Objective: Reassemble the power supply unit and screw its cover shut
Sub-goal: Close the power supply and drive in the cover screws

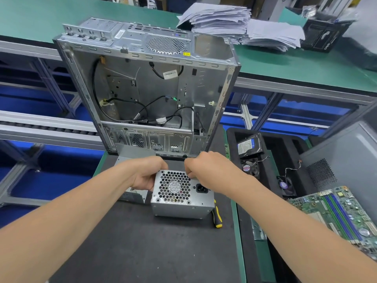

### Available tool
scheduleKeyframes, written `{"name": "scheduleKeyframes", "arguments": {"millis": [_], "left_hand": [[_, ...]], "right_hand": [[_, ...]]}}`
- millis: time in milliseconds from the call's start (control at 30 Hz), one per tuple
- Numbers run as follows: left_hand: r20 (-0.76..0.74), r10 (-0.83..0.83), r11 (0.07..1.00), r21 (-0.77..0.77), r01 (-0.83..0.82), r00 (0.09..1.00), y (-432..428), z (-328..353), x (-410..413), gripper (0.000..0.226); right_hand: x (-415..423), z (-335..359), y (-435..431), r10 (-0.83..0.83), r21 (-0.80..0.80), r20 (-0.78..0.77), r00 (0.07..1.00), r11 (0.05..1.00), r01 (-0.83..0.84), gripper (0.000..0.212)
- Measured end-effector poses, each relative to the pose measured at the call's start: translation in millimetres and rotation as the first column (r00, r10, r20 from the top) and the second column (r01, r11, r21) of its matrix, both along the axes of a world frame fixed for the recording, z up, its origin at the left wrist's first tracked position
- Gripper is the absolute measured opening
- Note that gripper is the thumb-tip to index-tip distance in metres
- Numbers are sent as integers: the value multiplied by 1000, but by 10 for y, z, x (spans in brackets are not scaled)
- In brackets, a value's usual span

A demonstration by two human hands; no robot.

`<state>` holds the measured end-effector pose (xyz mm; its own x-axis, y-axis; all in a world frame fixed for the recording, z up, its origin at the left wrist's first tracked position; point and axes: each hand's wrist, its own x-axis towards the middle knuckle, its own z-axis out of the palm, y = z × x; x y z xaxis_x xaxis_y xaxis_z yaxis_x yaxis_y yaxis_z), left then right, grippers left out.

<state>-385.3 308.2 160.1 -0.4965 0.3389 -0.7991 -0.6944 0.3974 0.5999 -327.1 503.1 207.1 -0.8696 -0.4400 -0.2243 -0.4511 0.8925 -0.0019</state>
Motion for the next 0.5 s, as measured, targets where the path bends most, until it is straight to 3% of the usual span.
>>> {"name": "scheduleKeyframes", "arguments": {"millis": [133, 300, 400, 500], "left_hand": [[-5, 10, 1000, -8, -10, 1000, 27, 12, 20, 26], [6, 18, 1000, -5, -18, 1000, 48, 54, 27, 24], [1, 26, 1000, -11, -26, 1000, 47, 57, 41, 25], [-11, 25, 1000, -11, -25, 1000, 39, 54, 49, 25]], "right_hand": [[-43, 49, -104, -26, 58, -16, 1000, 998, 27, 10], [-72, 49, -143, -104, 12, 7, 995, 995, 104, 15], [-55, 20, -102, -188, -125, 51, 981, 973, 193, 4], [-84, 25, 19, -283, -338, 184, 941, 881, 331, 6]]}}
